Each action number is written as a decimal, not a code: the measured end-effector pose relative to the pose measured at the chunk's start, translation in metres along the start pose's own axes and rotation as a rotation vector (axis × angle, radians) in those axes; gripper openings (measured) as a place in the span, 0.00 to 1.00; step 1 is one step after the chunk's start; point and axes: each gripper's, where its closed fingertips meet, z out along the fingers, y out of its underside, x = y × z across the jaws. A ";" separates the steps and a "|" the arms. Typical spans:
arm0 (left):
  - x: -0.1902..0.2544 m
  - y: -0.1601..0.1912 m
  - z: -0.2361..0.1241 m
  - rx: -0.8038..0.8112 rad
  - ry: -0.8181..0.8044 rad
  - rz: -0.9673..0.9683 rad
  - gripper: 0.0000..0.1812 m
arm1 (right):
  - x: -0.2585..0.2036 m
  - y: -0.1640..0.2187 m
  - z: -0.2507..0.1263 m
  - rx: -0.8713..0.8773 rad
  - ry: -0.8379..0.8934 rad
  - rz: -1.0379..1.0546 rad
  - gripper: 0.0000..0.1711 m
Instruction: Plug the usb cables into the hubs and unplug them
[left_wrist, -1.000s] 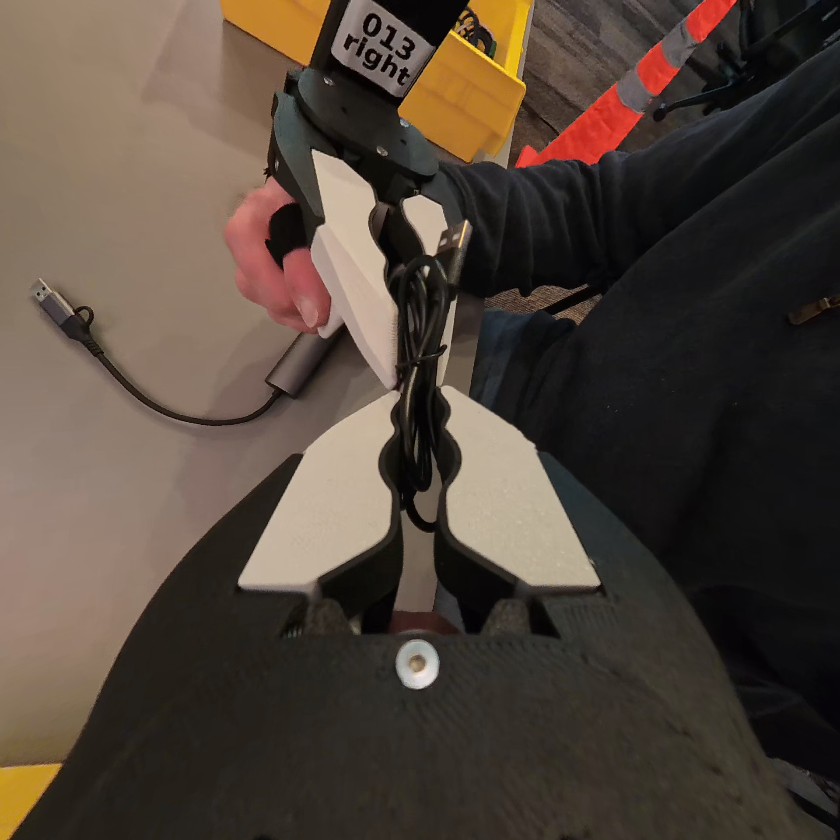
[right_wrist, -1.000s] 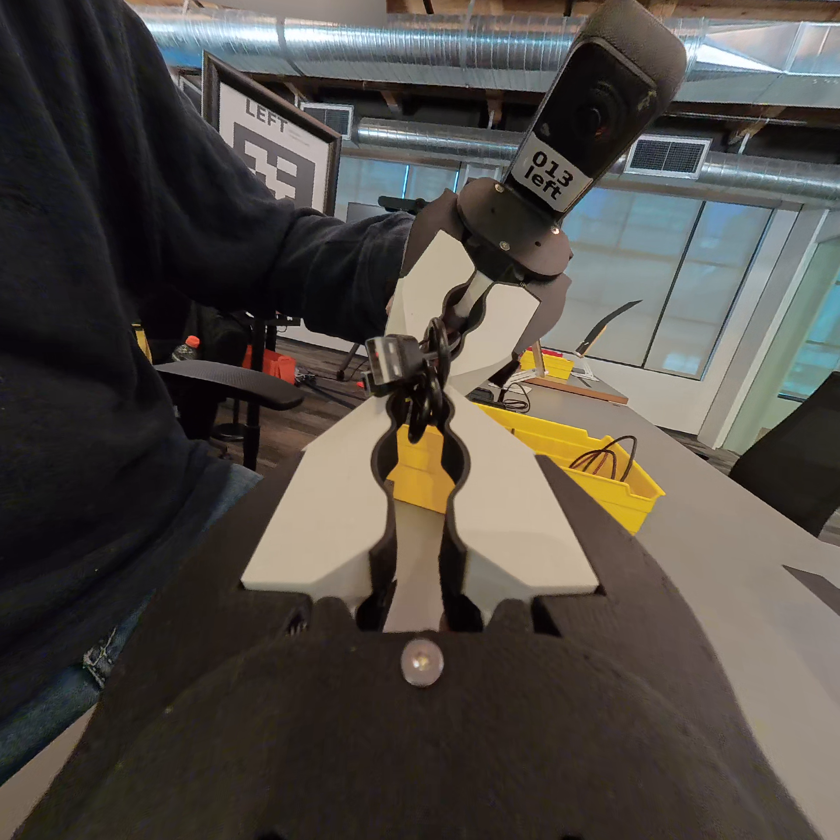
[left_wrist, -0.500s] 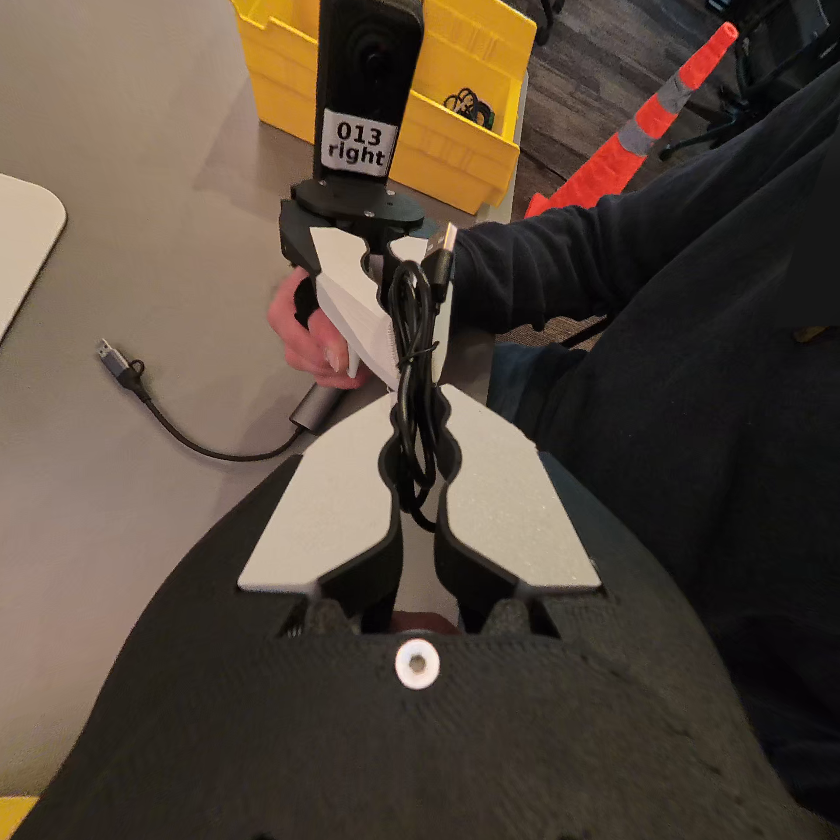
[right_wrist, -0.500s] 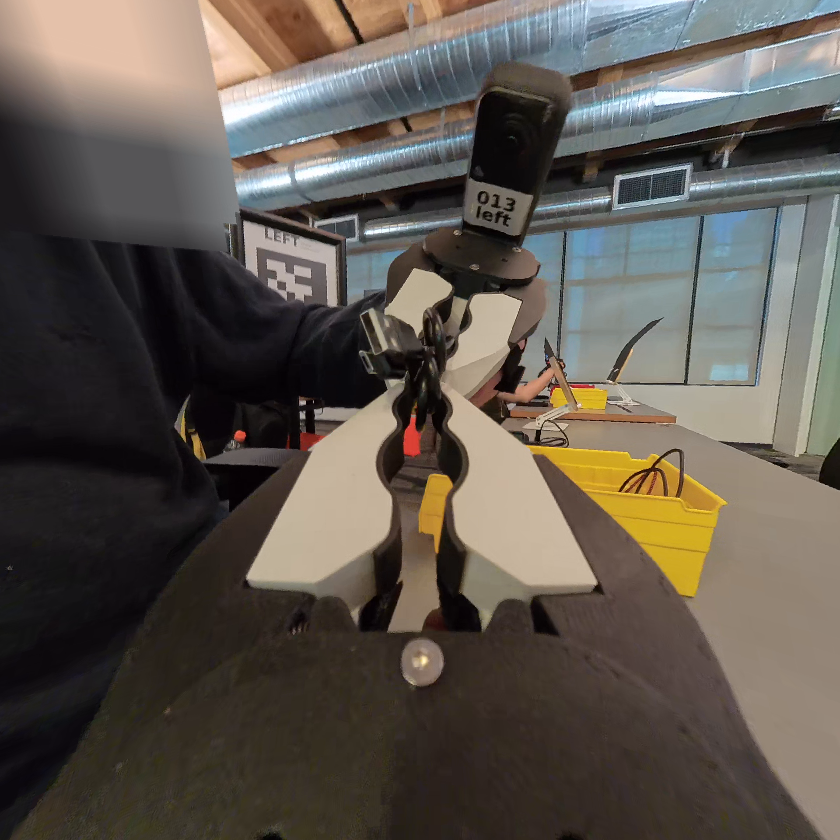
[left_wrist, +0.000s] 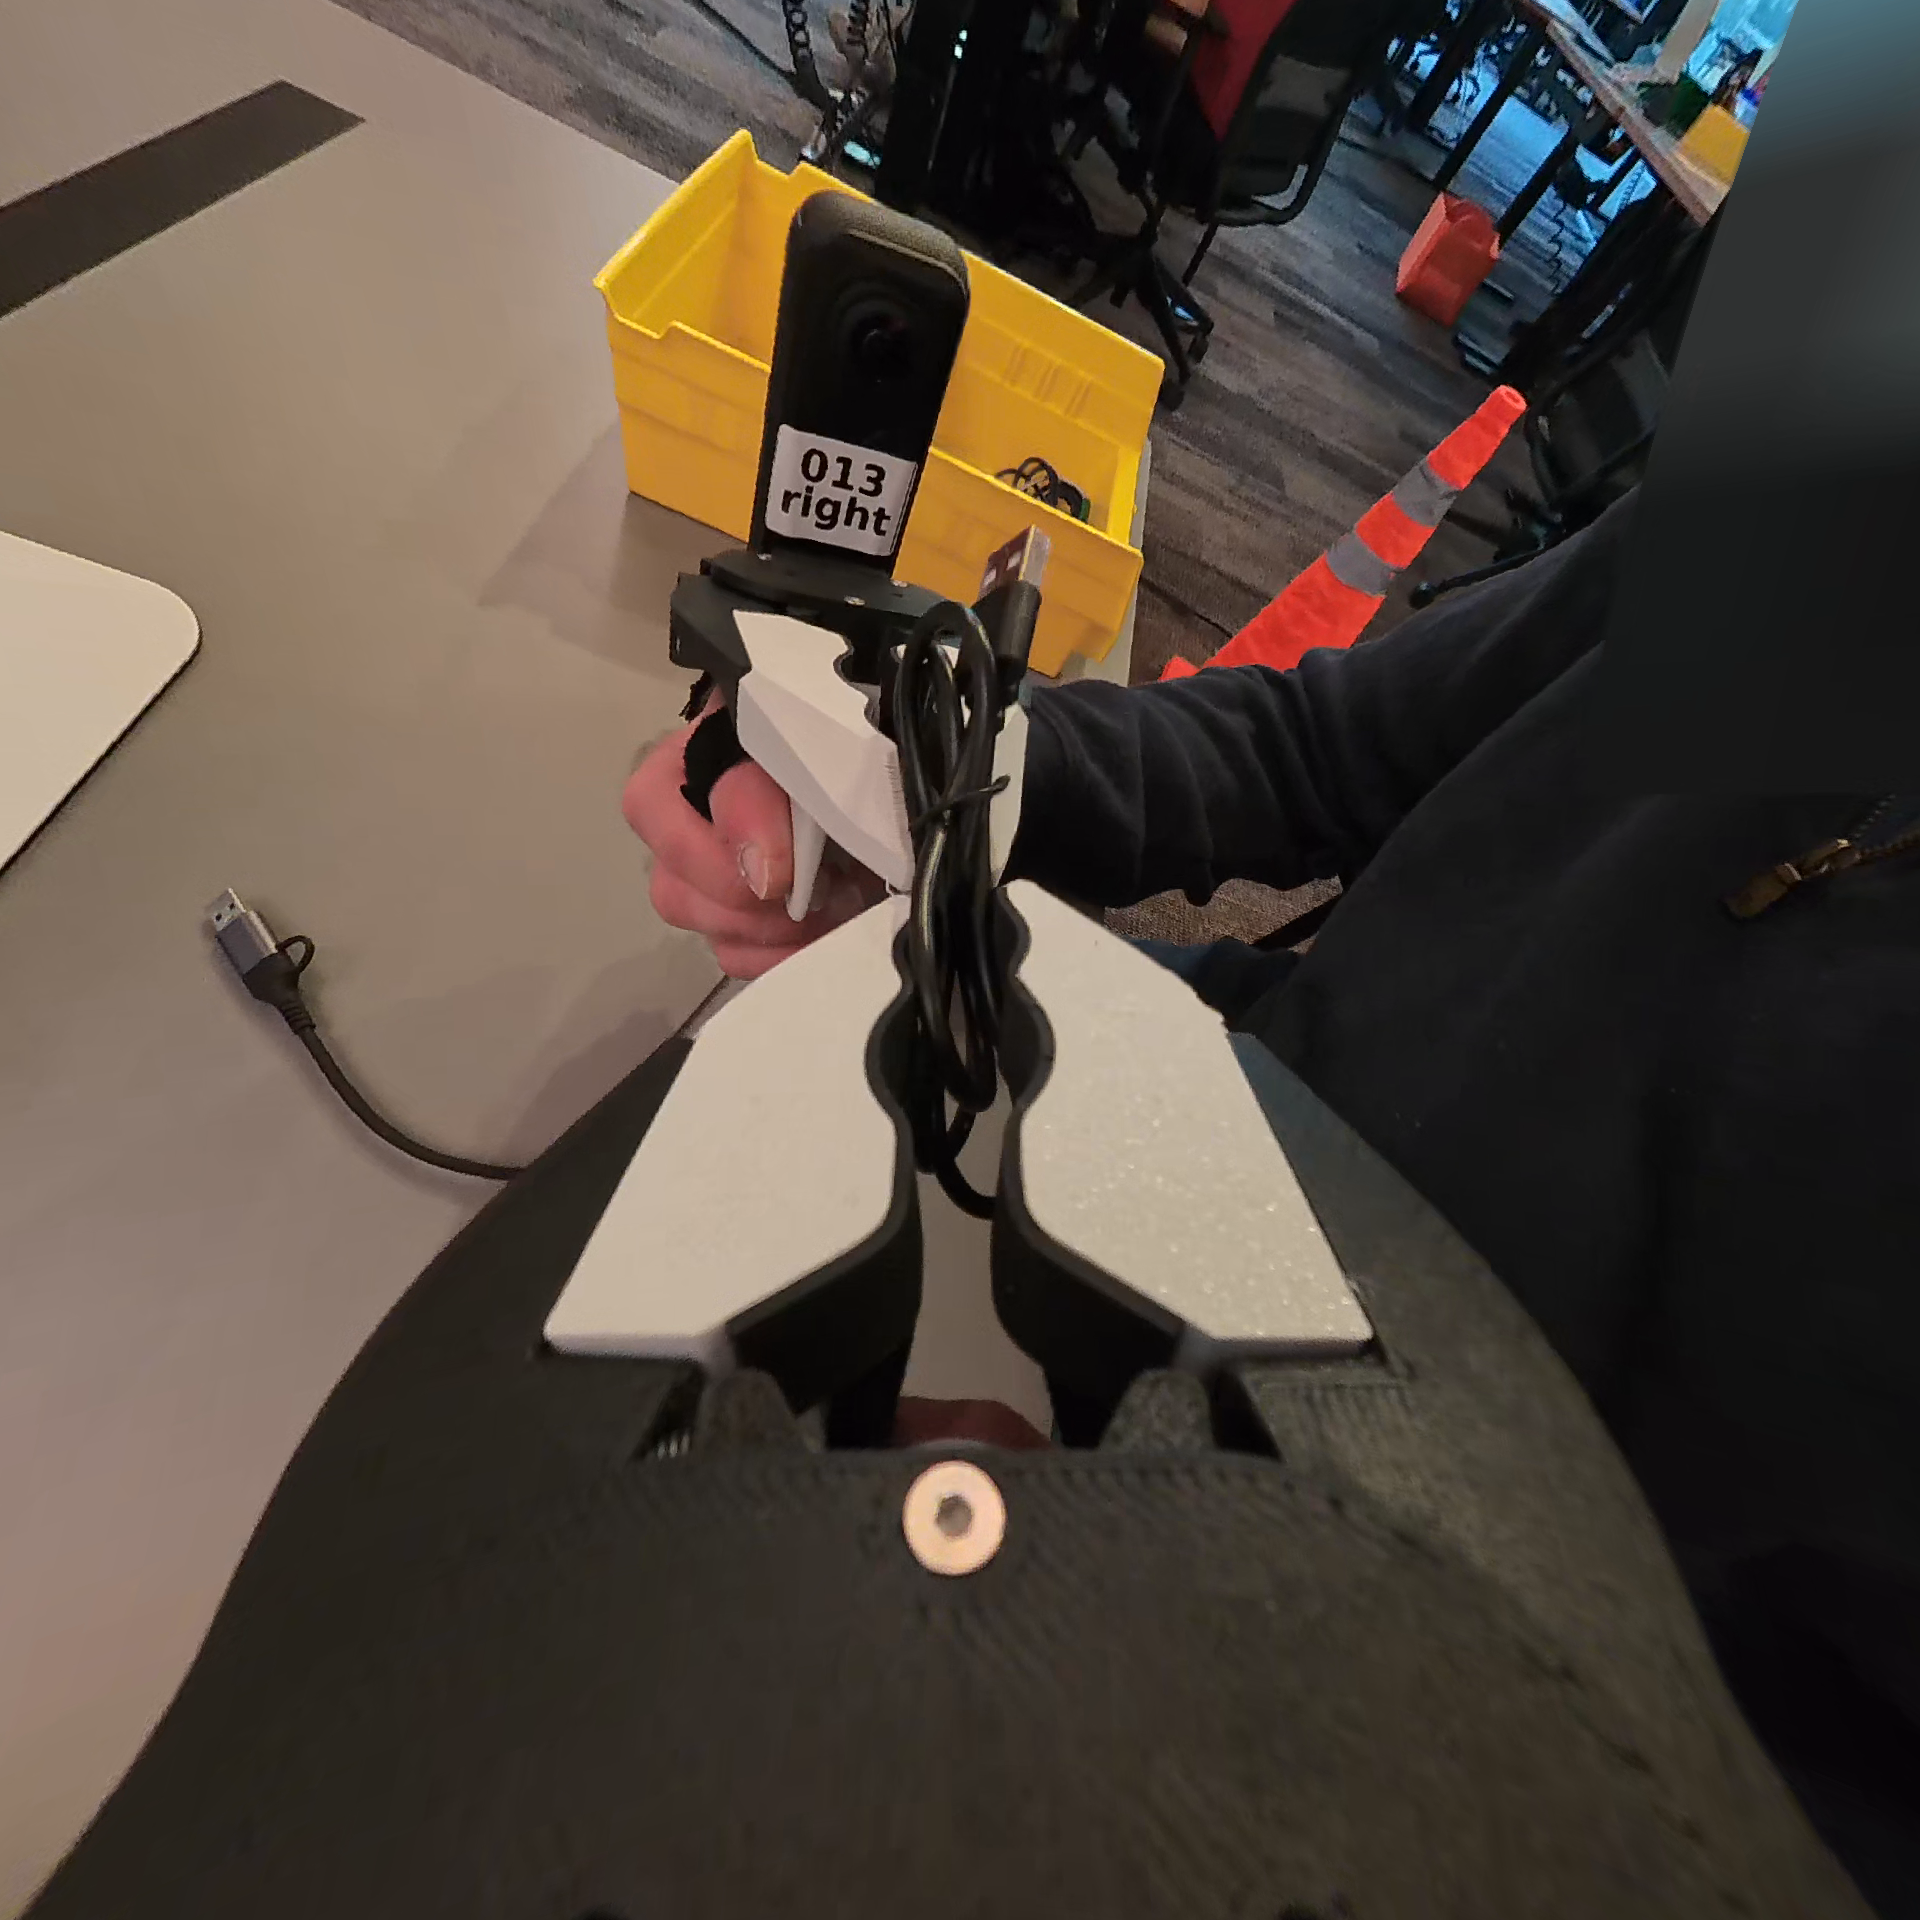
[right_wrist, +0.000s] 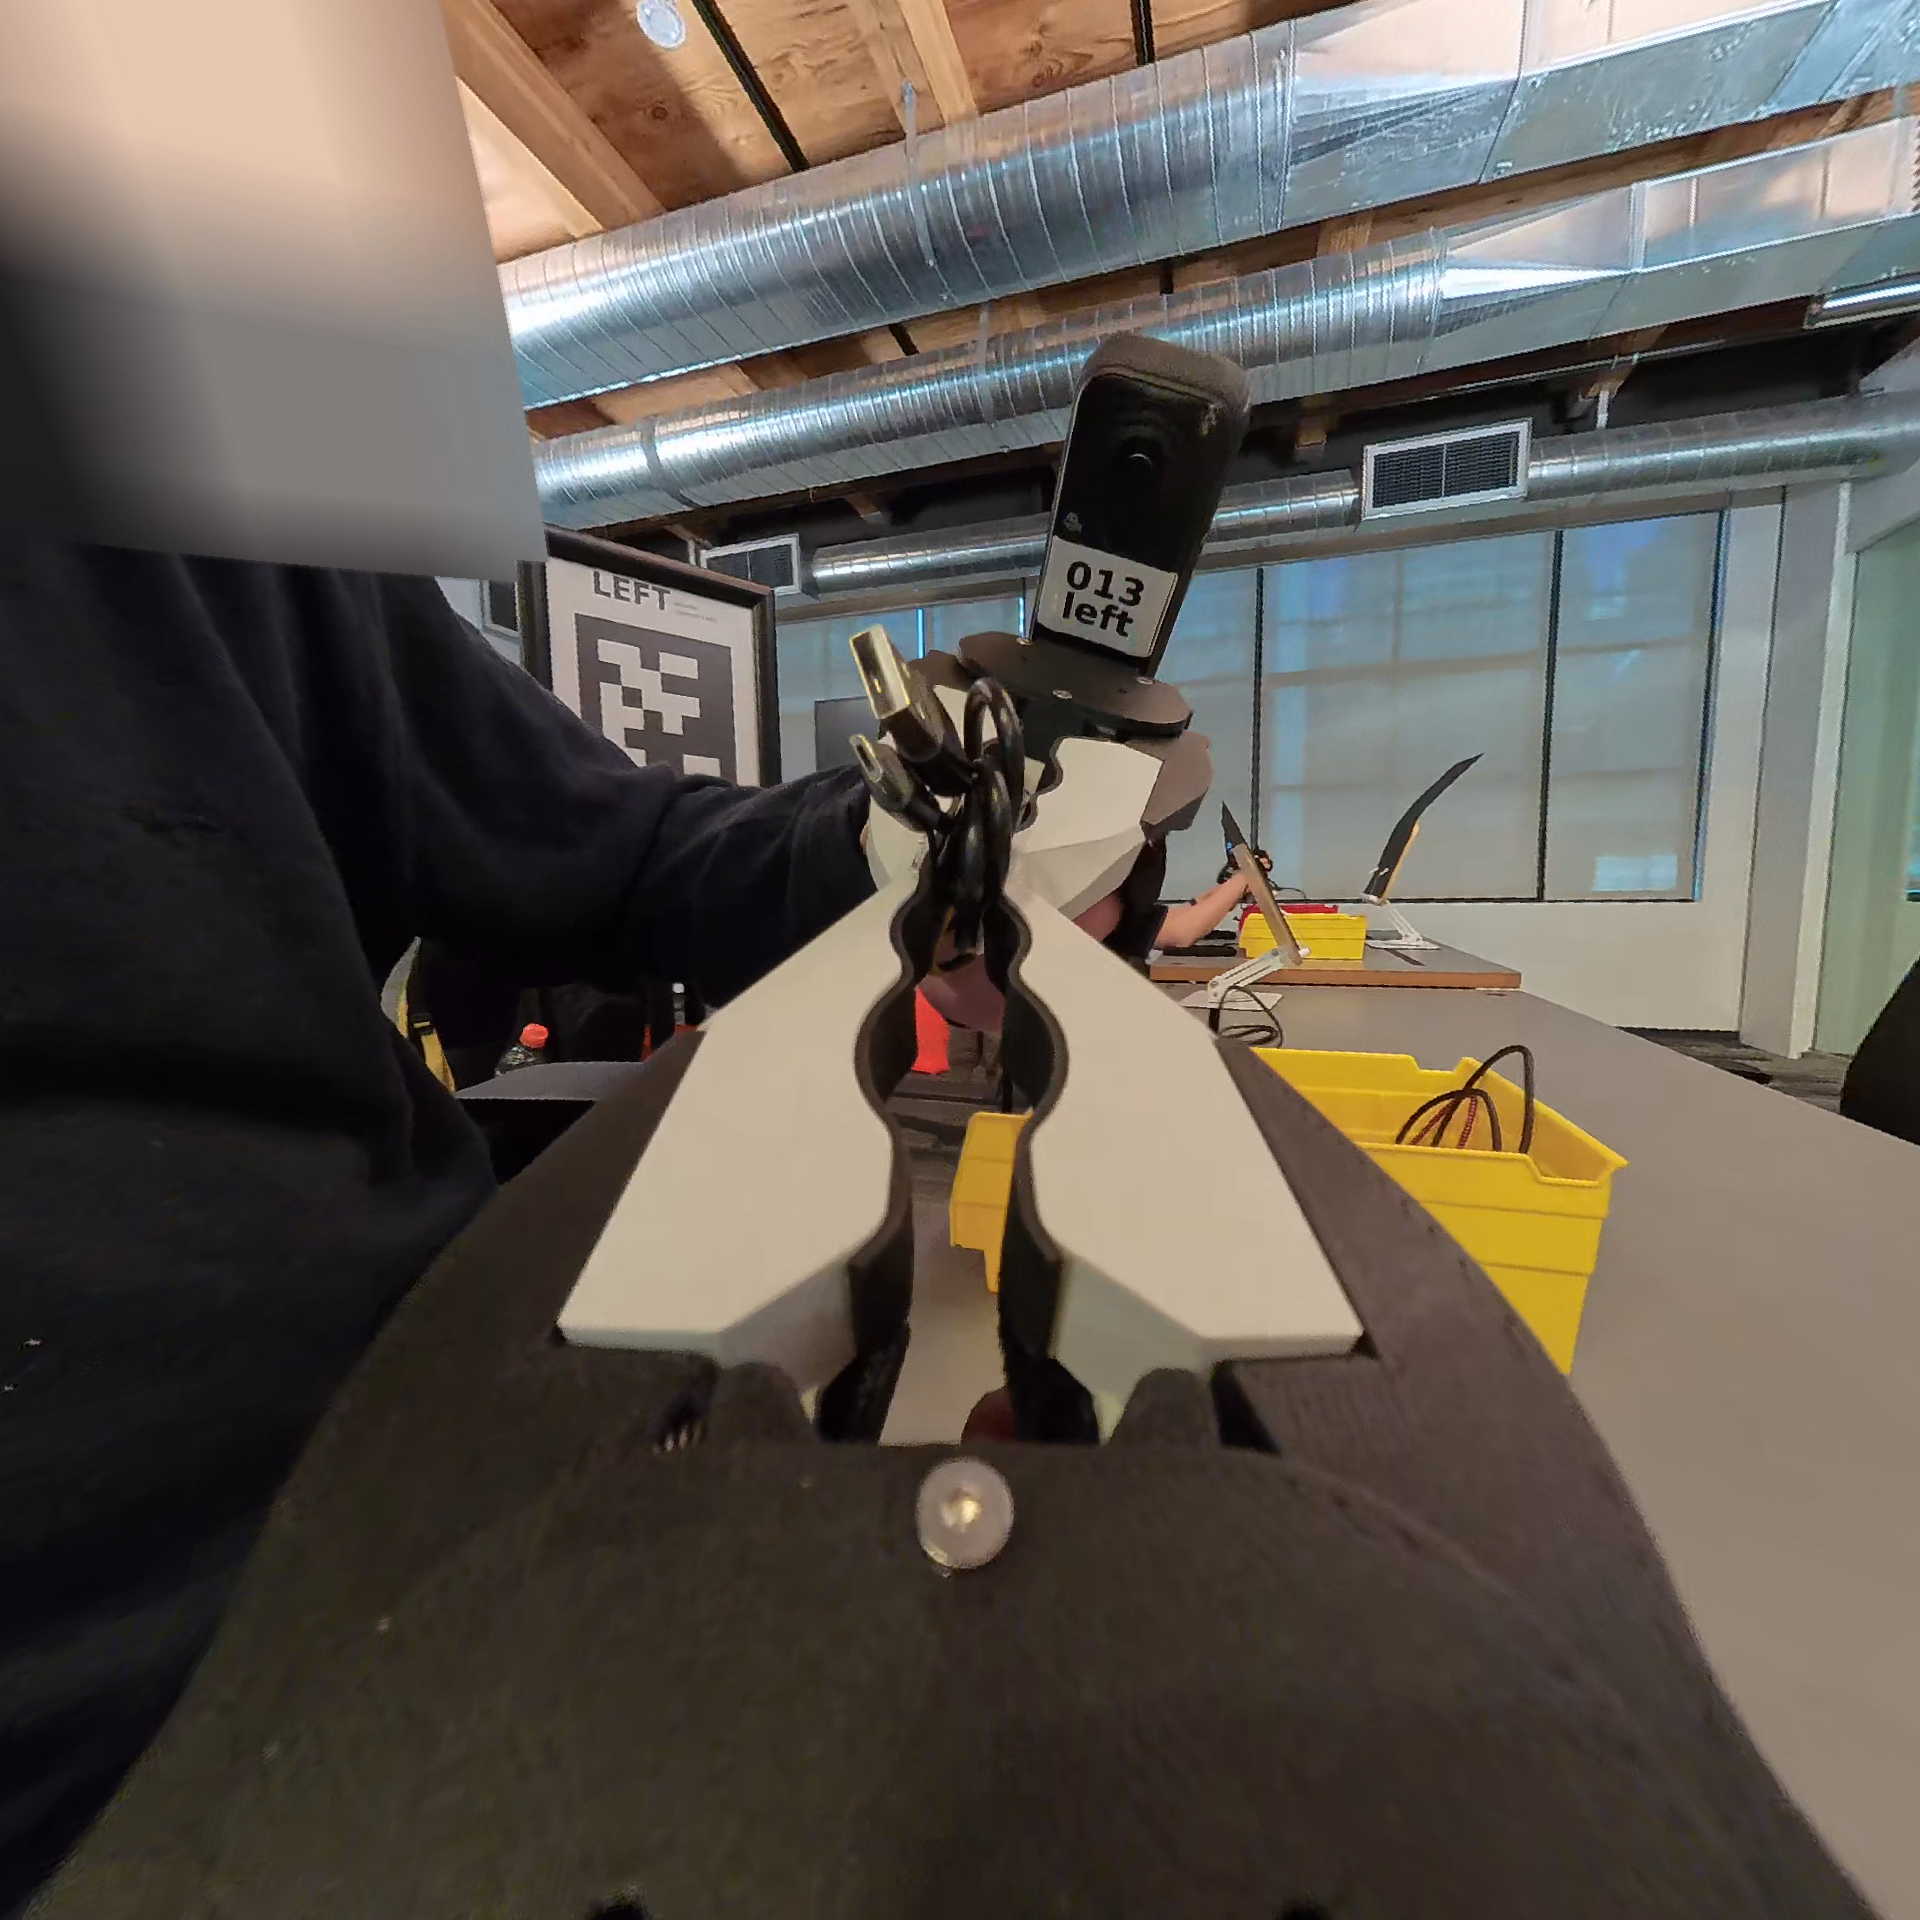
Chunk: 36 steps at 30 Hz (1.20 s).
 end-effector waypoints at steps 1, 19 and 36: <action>0.001 -0.001 0.001 0.009 0.002 0.004 0.05 | -0.001 -0.001 0.000 0.005 -0.004 0.007 0.03; 0.022 -0.021 0.005 0.266 0.174 0.027 0.05 | -0.017 -0.023 -0.001 0.152 -0.089 0.022 0.03; 0.000 -0.028 -0.003 0.303 -0.042 0.074 0.05 | 0.005 -0.023 0.001 -0.117 0.217 -0.325 0.01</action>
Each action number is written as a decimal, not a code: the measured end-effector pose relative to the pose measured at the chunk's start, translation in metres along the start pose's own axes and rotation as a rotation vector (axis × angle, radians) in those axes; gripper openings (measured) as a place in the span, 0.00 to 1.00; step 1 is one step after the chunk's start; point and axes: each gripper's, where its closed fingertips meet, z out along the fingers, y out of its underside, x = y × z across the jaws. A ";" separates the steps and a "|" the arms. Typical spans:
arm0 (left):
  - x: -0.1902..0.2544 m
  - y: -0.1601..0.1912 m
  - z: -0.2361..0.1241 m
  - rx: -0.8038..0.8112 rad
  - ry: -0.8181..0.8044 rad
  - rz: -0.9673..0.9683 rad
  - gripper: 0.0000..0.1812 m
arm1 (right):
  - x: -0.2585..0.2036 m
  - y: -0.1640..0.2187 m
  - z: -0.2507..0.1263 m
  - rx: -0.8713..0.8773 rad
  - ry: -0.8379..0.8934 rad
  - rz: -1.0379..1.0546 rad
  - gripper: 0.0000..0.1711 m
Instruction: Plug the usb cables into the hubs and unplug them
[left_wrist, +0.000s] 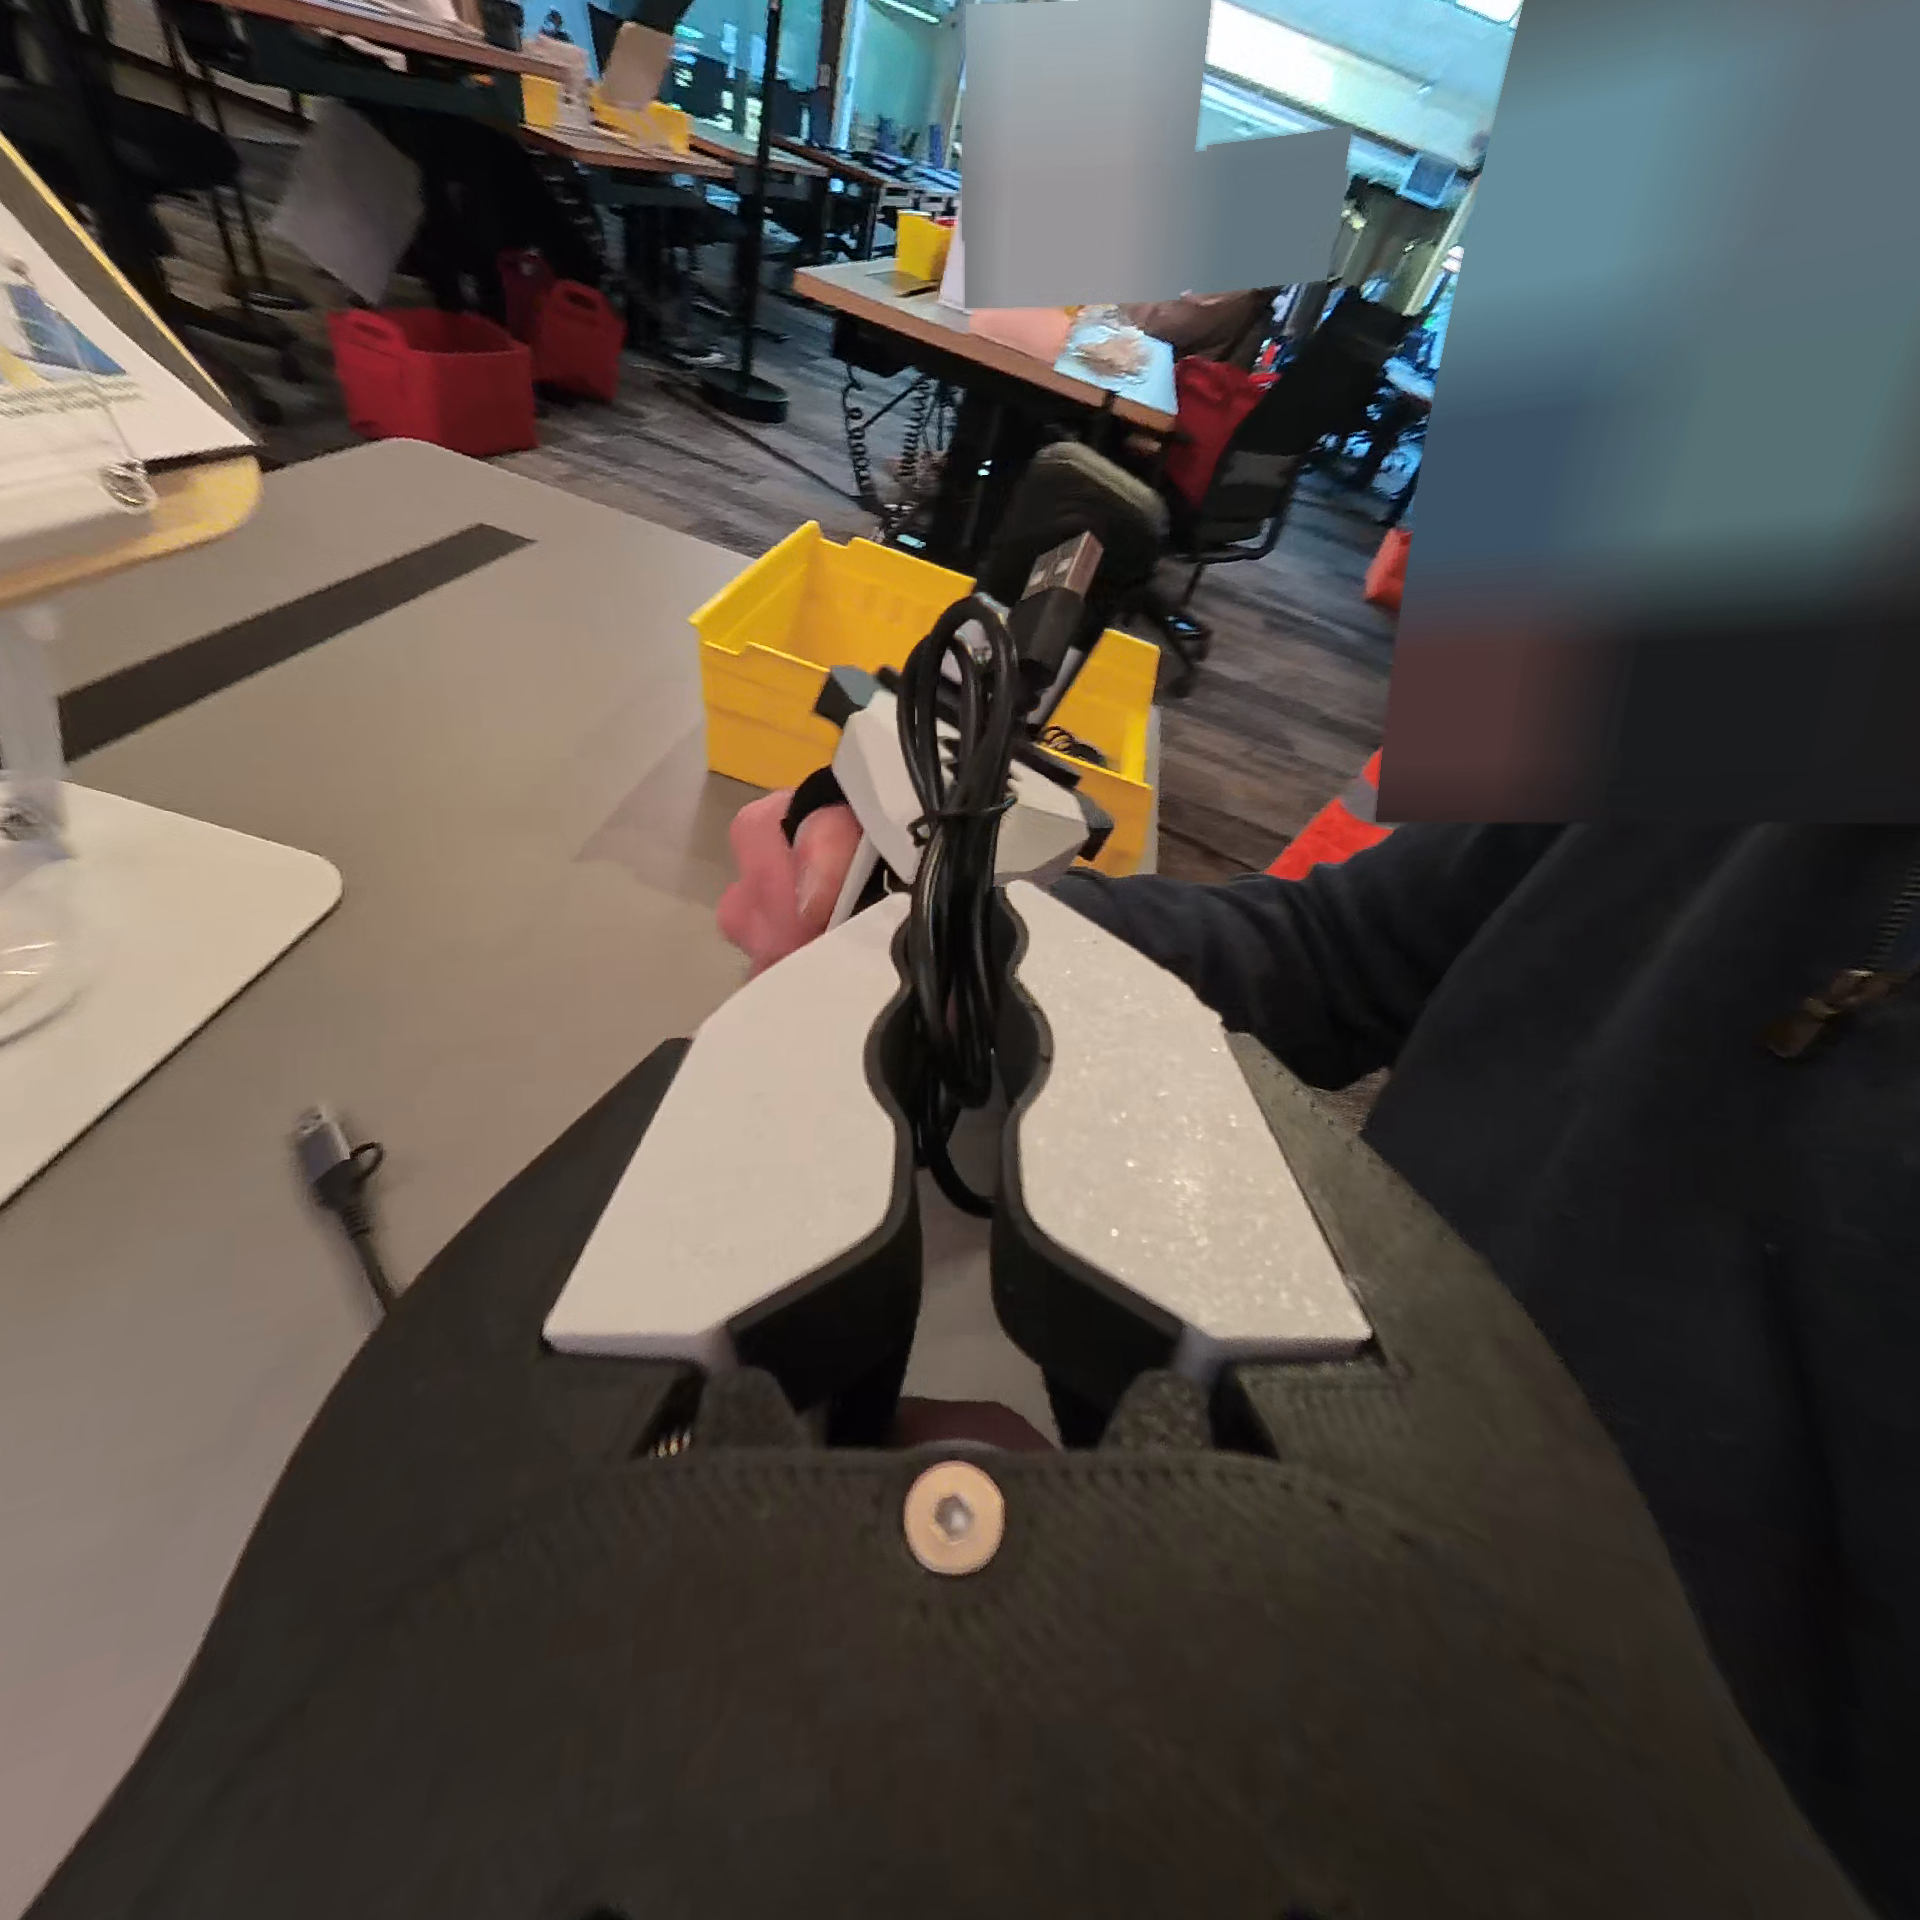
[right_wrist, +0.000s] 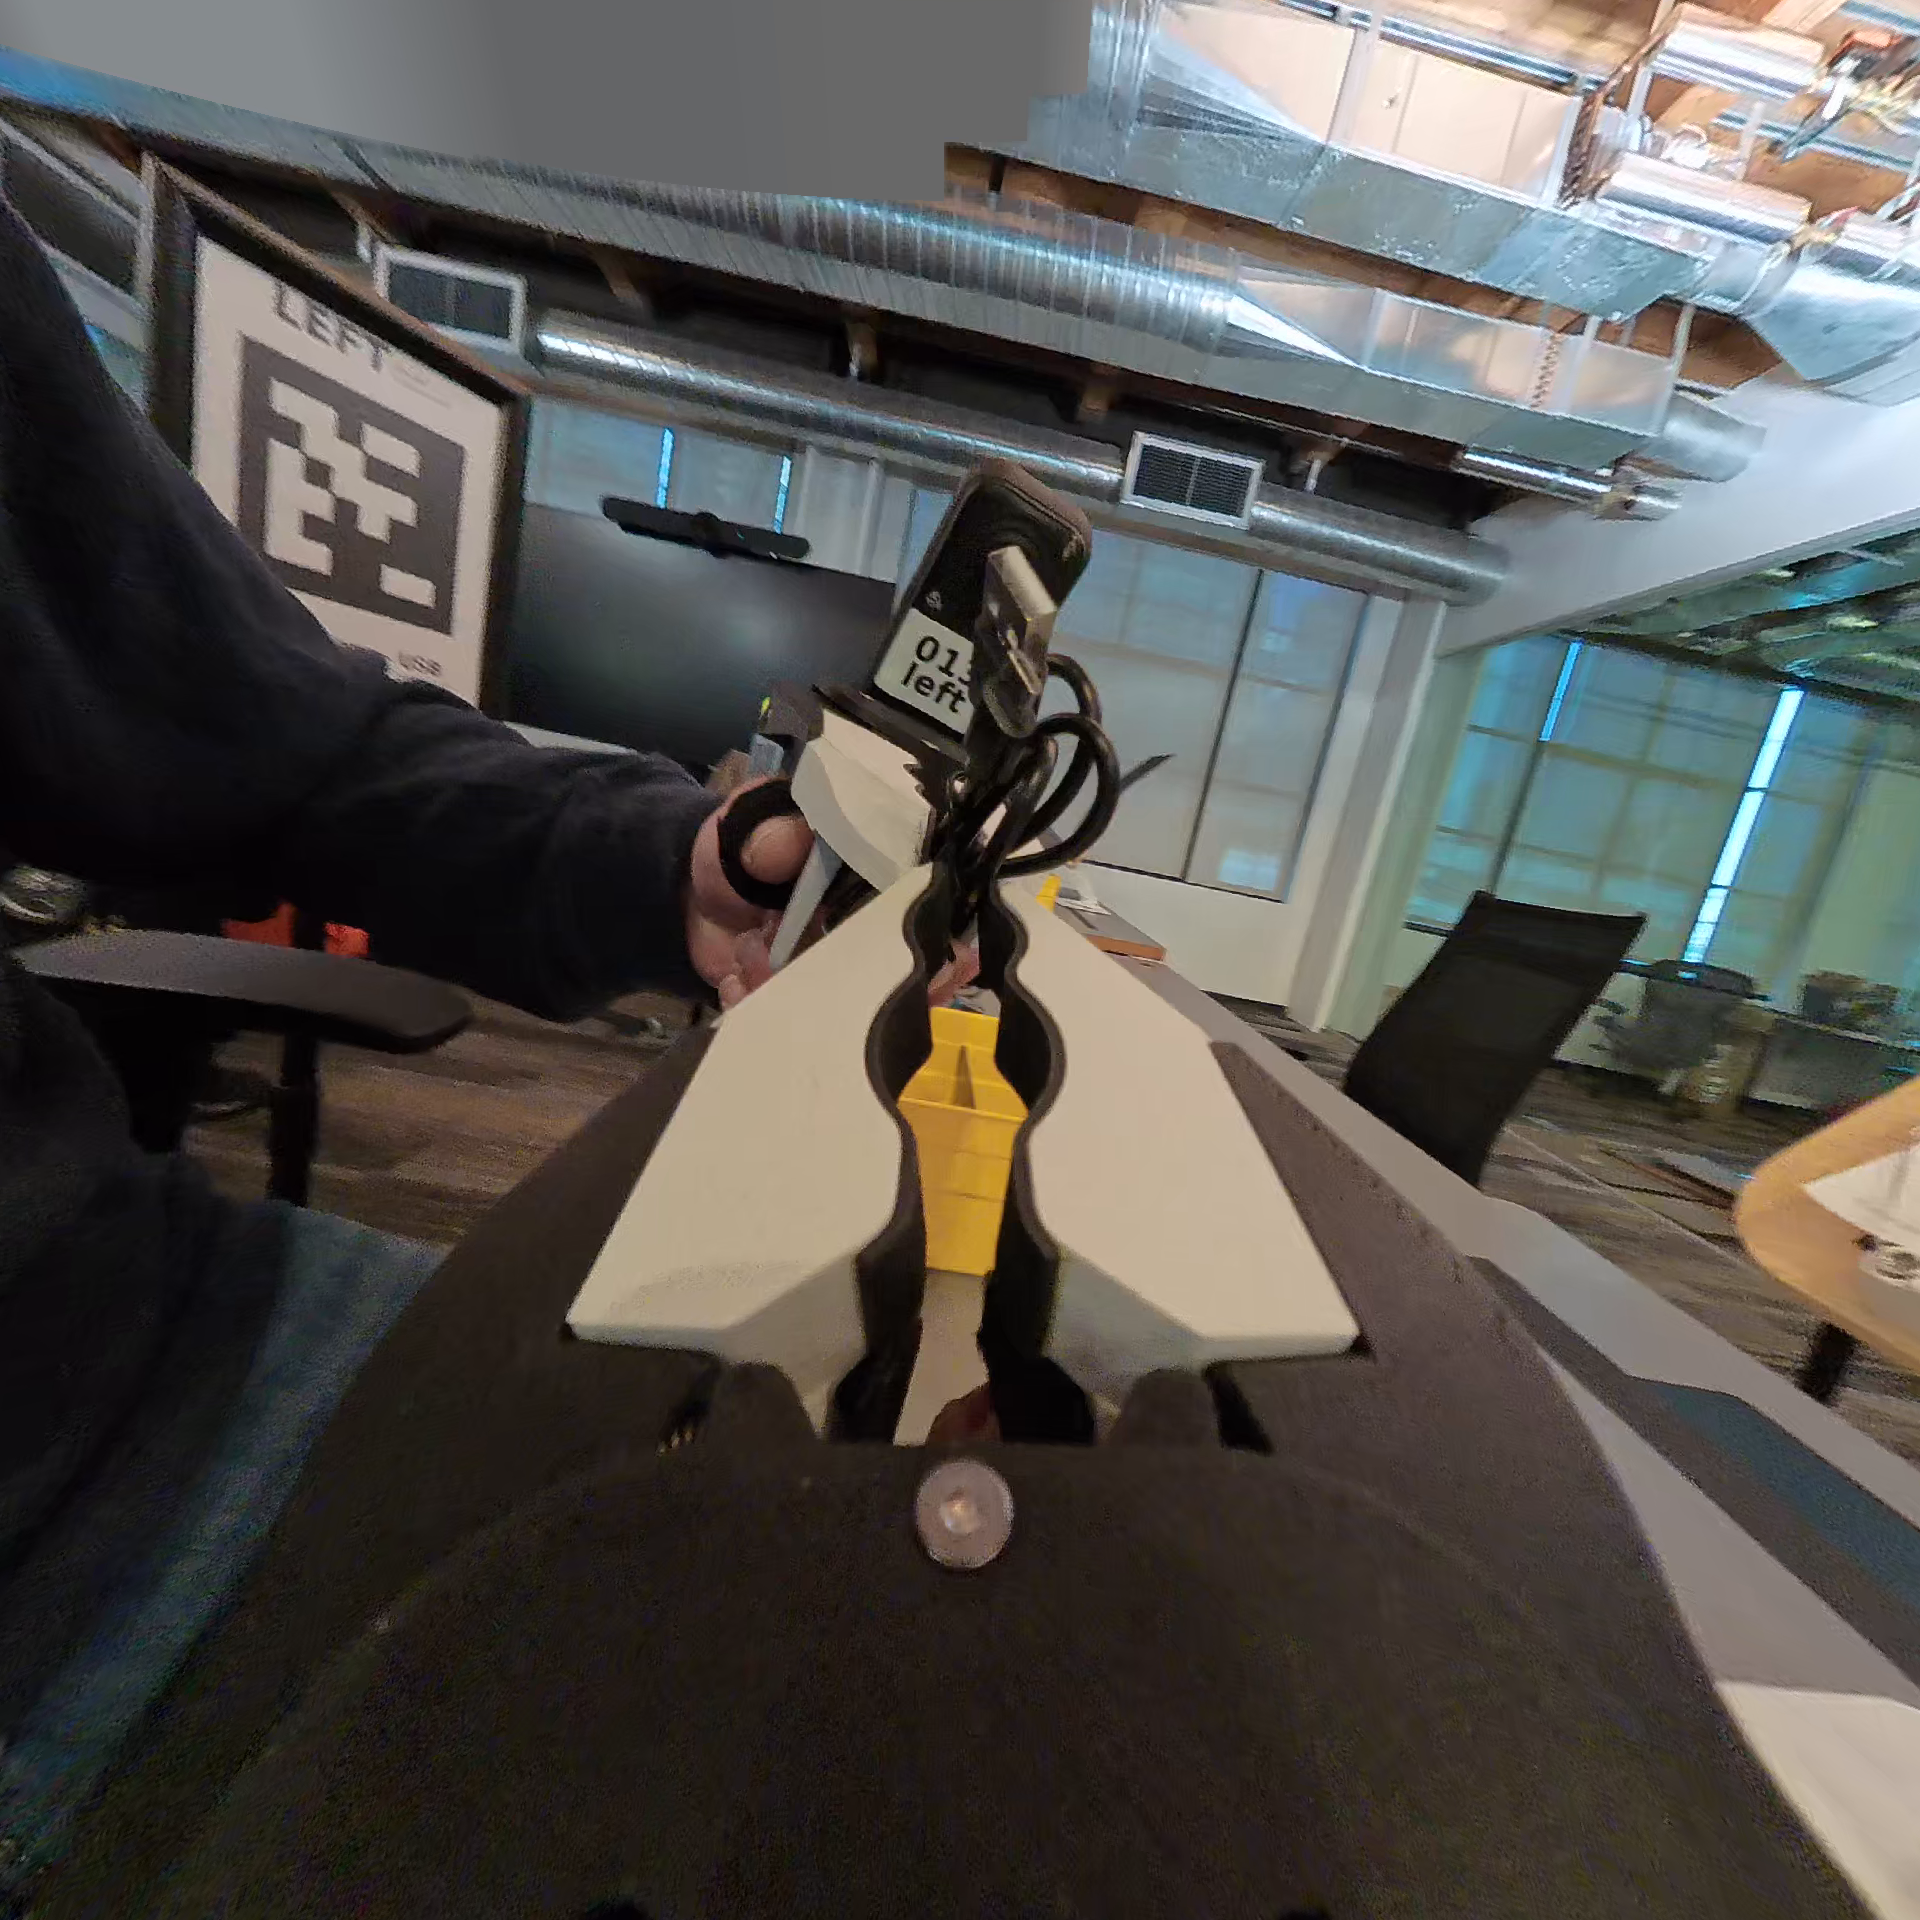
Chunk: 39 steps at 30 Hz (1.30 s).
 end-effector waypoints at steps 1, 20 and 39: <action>-0.001 0.000 0.000 0.000 -0.011 0.004 0.05 | 0.001 0.000 0.000 -0.015 0.019 -0.023 0.01; -0.007 -0.011 0.002 0.069 -0.065 0.058 0.05 | 0.012 -0.009 0.001 0.261 -0.095 0.508 0.03; 0.000 -0.011 0.000 0.073 -0.025 0.029 0.05 | 0.010 -0.007 -0.003 0.218 -0.091 0.412 0.00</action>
